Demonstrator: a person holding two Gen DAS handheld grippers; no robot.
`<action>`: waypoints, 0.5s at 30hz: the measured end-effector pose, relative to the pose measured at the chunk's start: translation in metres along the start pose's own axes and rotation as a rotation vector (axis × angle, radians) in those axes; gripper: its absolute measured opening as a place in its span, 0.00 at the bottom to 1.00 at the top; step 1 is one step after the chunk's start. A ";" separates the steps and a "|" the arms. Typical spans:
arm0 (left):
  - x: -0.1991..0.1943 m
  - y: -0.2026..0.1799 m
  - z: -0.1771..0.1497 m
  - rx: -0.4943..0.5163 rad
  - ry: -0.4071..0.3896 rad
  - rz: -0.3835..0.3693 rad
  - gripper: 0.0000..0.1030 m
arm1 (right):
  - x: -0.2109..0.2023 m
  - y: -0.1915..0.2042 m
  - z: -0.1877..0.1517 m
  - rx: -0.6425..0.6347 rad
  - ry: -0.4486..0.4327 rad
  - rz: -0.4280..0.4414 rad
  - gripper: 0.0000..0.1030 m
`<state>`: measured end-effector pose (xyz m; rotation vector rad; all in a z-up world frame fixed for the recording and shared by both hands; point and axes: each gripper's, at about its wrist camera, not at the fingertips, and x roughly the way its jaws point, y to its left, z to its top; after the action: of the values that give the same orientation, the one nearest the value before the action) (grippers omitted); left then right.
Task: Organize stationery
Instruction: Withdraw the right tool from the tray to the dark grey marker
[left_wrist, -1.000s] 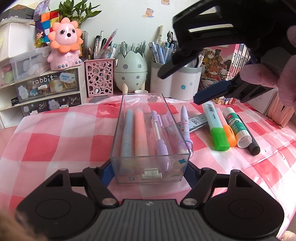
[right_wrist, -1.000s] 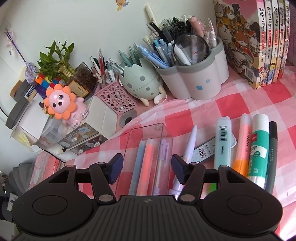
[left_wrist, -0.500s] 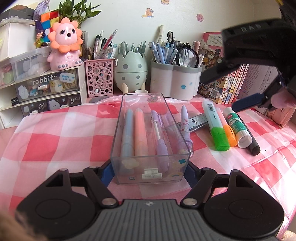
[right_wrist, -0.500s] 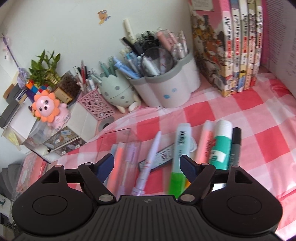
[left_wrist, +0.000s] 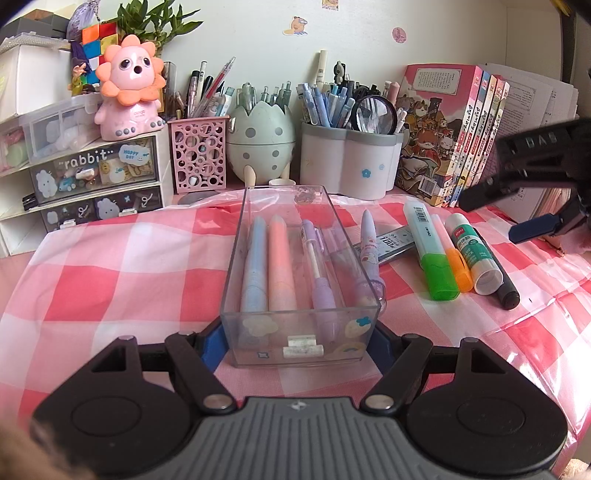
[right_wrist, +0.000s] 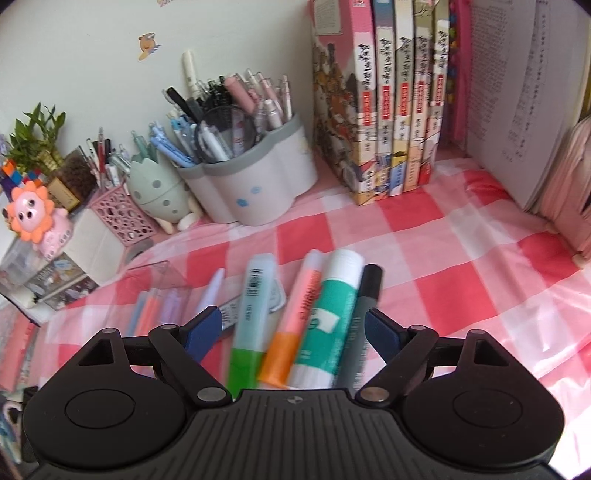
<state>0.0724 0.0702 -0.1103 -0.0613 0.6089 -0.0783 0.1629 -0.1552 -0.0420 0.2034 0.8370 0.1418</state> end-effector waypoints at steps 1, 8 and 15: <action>0.000 0.000 0.000 0.000 0.000 0.000 0.48 | -0.001 -0.003 -0.002 -0.019 -0.006 -0.016 0.80; 0.000 0.000 0.000 0.001 0.000 0.000 0.48 | -0.005 -0.018 -0.016 -0.193 0.031 -0.051 0.81; 0.000 0.000 0.000 0.001 0.000 0.000 0.48 | -0.002 -0.009 -0.033 -0.367 0.093 -0.041 0.82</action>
<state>0.0723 0.0704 -0.1104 -0.0600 0.6092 -0.0784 0.1372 -0.1601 -0.0646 -0.1657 0.8914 0.2648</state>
